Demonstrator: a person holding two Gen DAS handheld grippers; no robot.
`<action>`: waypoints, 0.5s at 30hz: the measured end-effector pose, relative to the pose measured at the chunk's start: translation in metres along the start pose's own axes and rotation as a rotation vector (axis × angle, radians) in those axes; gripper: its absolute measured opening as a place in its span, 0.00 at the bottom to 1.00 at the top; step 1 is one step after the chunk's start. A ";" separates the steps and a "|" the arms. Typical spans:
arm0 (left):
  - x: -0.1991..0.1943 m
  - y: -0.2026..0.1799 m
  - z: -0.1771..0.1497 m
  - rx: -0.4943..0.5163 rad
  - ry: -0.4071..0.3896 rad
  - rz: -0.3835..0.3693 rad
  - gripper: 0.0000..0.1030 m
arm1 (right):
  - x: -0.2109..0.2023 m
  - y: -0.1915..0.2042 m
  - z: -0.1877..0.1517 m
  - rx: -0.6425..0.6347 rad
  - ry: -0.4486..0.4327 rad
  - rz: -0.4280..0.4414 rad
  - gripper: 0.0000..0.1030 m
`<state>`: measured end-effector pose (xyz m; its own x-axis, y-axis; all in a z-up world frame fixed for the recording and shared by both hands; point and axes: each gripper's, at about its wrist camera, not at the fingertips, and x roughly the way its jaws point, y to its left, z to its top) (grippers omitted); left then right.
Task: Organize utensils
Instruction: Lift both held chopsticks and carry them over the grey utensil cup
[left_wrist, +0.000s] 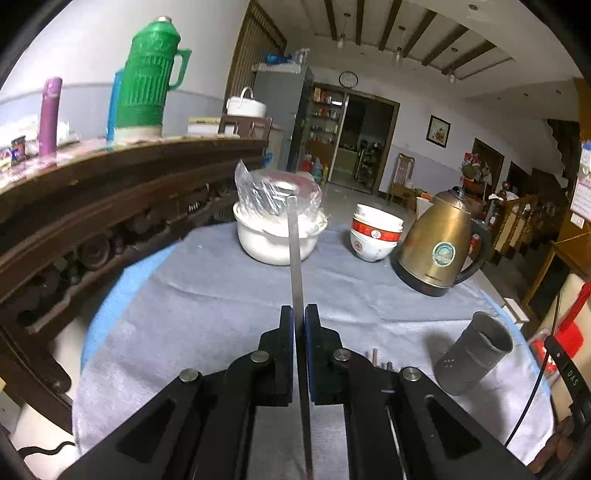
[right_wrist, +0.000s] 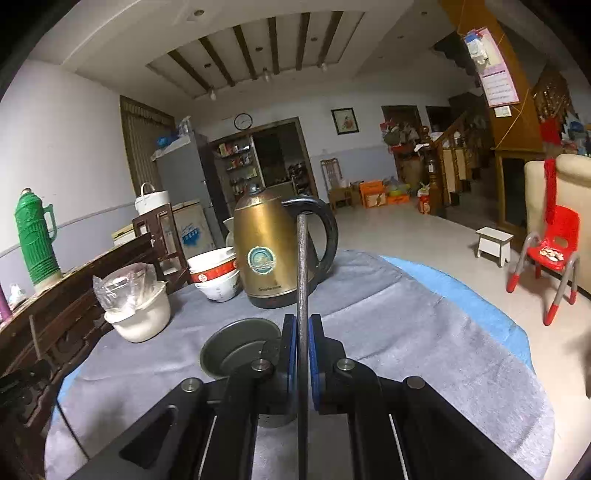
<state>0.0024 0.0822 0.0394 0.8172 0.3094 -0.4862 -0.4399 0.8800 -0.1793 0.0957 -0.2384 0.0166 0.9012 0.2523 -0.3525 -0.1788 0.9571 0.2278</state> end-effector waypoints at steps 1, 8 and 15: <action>-0.003 -0.001 0.000 0.002 -0.003 0.002 0.06 | -0.001 0.000 -0.005 -0.002 0.006 0.001 0.07; -0.030 0.008 -0.004 0.011 -0.018 -0.029 0.07 | -0.042 0.002 -0.019 -0.080 -0.035 0.010 0.07; -0.061 0.013 -0.012 0.017 -0.013 -0.080 0.07 | -0.091 -0.005 -0.020 -0.109 -0.054 0.041 0.08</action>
<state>-0.0579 0.0709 0.0563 0.8544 0.2427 -0.4595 -0.3667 0.9081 -0.2022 0.0068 -0.2627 0.0289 0.9116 0.2866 -0.2946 -0.2554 0.9566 0.1403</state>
